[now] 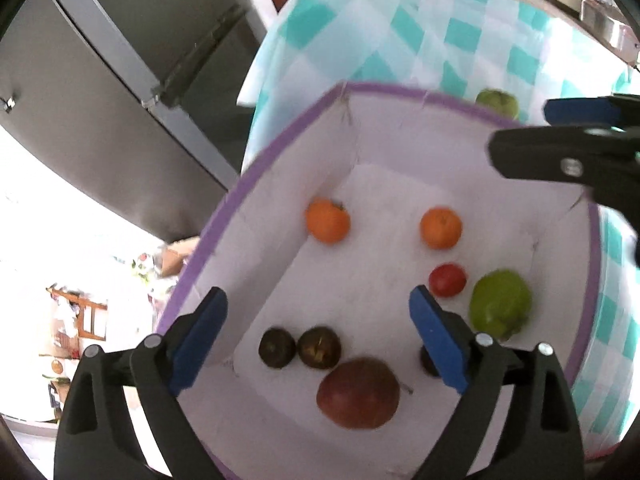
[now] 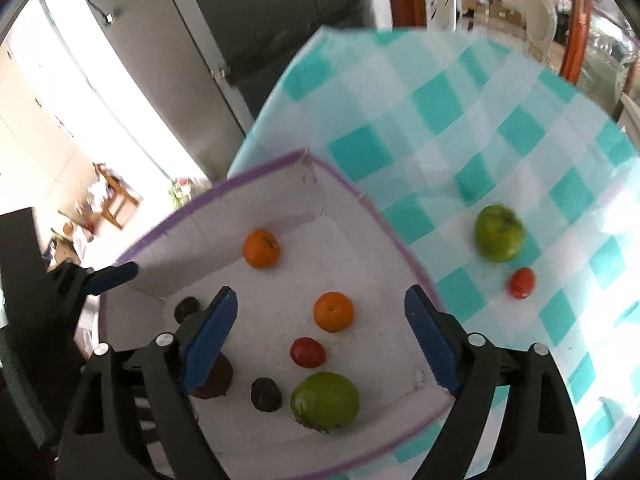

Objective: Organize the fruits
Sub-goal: 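Move both tools back toward the green tomato and cherry tomato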

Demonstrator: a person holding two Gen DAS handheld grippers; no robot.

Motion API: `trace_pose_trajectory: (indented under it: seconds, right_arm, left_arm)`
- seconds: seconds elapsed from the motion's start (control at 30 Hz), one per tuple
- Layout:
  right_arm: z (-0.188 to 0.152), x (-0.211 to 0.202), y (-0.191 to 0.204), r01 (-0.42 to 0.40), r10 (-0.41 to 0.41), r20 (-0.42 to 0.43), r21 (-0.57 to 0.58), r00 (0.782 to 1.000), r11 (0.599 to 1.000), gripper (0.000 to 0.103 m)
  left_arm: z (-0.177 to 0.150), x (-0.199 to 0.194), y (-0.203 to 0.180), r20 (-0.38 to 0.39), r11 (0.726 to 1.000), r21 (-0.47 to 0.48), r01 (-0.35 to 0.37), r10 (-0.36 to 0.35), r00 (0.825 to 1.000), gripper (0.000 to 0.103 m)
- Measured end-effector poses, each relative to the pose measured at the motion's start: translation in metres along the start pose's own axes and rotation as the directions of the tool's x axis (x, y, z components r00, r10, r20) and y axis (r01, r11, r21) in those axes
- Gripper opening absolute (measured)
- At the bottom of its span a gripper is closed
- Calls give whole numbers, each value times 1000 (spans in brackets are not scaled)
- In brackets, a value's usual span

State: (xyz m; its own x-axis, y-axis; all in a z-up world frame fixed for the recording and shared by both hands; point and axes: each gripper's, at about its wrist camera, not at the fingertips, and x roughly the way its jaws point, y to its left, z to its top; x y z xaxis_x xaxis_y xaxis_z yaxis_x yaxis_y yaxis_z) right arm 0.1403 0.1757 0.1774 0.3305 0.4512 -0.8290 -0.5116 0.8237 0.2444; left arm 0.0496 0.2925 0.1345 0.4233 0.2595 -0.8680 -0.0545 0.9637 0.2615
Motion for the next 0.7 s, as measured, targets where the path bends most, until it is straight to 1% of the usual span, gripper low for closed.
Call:
trace_pose_trajectory:
  seconds: [0.03,0.1,0.2,0.23,0.27,0.3,0.33,0.4,0.43,0.53,0.63,0.7]
  right_arm:
    - [-2,-10,-7,0,-1,25,15,1000,1000,87]
    - [-6,-24,-15,-2,-1,61,48,998,999,87]
    - [-26,-42,-46,14,-30,124,130,992,991,87]
    - [-33,-47,-60,27,-51,138,170,989,985,87]
    - [-41,-51,-74,35,-67,147,212,987,977,87]
    - [-50,-56,-91,47,-91,154,268,984,962,87]
    - [-57,-59,-105,60,-113,155,314,981,948,87]
    - [-68,-60,-128,86,-149,140,379,979,921,87]
    - [-76,-58,-142,106,-170,118,419,978,902,87]
    - [-91,-47,-166,148,-202,63,480,977,865,87]
    - [-100,-33,-178,179,-212,9,499,977,848,87]
    - [-106,-22,-184,192,-209,-22,501,978,844,87]
  left_arm:
    - [4,-3,-2,13,1000,2,0,0,1000,93]
    - [15,-14,-7,65,1000,0,-2,2,998,93]
    - [32,-33,-13,147,1000,-6,31,-29,989,93]
    - [40,-40,-14,177,998,-13,56,-53,983,93]
    - [46,-44,-16,190,997,-17,78,-74,979,93]
    - [55,-48,-17,204,993,-24,118,-111,973,93]
    - [62,-49,-19,210,990,-29,139,-130,969,93]
    - [80,-50,-27,218,977,-36,210,-197,956,94]
    - [88,-50,-31,219,972,-35,231,-219,951,94]
    - [113,-45,-47,219,961,-19,277,-267,939,94]
    - [133,-36,-67,198,950,1,312,-306,931,94]
    - [142,-28,-77,180,944,12,329,-325,928,94]
